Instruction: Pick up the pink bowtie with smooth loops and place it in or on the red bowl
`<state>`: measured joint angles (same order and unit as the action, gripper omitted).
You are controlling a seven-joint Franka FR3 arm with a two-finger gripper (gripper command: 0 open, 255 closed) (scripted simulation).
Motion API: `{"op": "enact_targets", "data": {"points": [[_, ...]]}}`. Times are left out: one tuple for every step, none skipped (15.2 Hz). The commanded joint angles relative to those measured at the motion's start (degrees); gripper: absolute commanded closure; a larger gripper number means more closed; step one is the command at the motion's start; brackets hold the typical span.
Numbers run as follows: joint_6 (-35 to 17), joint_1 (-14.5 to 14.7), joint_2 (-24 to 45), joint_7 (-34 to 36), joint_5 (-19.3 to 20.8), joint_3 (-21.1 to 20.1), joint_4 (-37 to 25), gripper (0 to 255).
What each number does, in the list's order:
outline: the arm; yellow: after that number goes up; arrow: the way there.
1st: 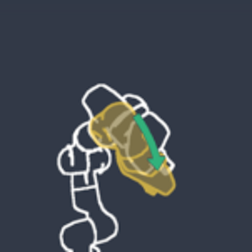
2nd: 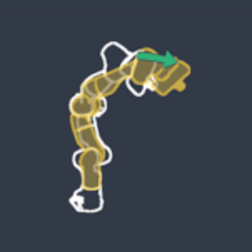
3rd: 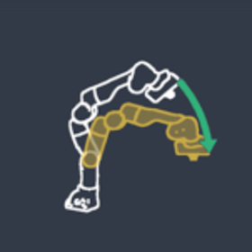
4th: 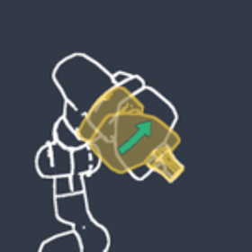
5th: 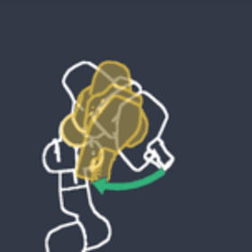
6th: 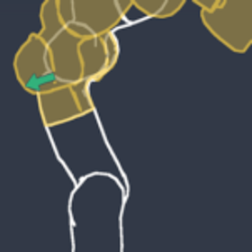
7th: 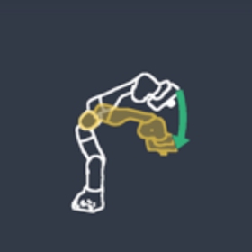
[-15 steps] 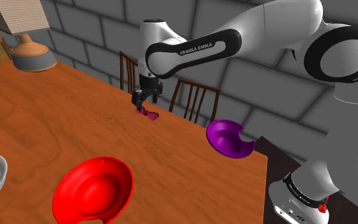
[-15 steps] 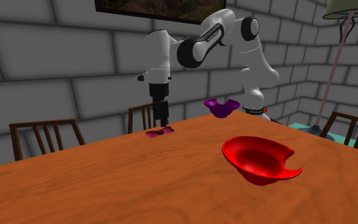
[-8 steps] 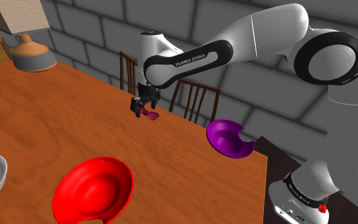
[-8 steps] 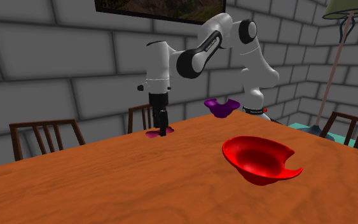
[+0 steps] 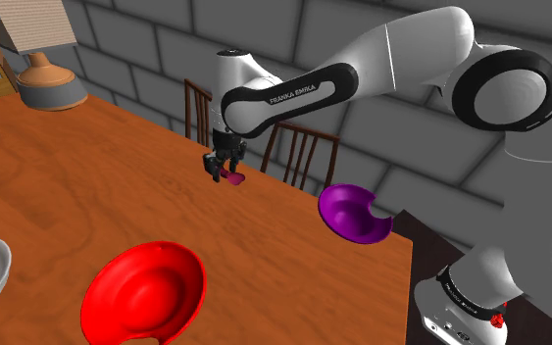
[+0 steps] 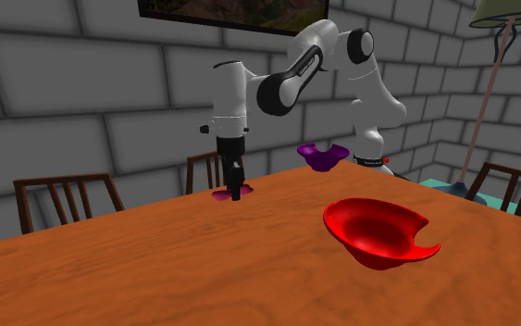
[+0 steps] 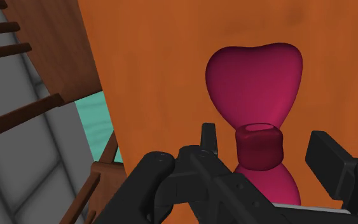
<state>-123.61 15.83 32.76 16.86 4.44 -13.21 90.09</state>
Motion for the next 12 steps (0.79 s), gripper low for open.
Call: {"op": "enact_targets", "data": {"points": [[0.0, 0.0, 0.0, 0.0, 0.0, 0.0, 0.0, 255], [0.0, 0.0, 0.0, 0.0, 0.0, 0.0, 0.0, 255], [0.1, 0.0, 0.1, 0.0, 0.0, 0.0, -0.1, 255], [0.1, 0.0, 0.1, -0.1, 0.0, 0.0, -0.2, 255], [0.1, -0.1, 0.0, -0.1, 0.0, 0.0, -0.1, 255], [0.1, -0.1, 0.1, -0.1, 0.0, 0.0, -0.2, 255], [0.1, -0.1, 0.1, -0.1, 0.0, 0.0, -0.2, 255], [0.1, -0.1, 0.1, -0.1, 0.0, 0.0, -0.2, 255], [0.0, 0.0, 0.0, 0.0, 0.0, 0.0, 0.0, 255], [0.6, 0.0, -0.4, 0.0, -0.1, -0.1, -0.2, 255], [1.2, -0.1, -0.7, 0.0, -0.2, -0.1, -0.5, 255], [1.8, -0.1, -1.0, -0.1, -0.2, -0.2, -0.7, 255]]}}
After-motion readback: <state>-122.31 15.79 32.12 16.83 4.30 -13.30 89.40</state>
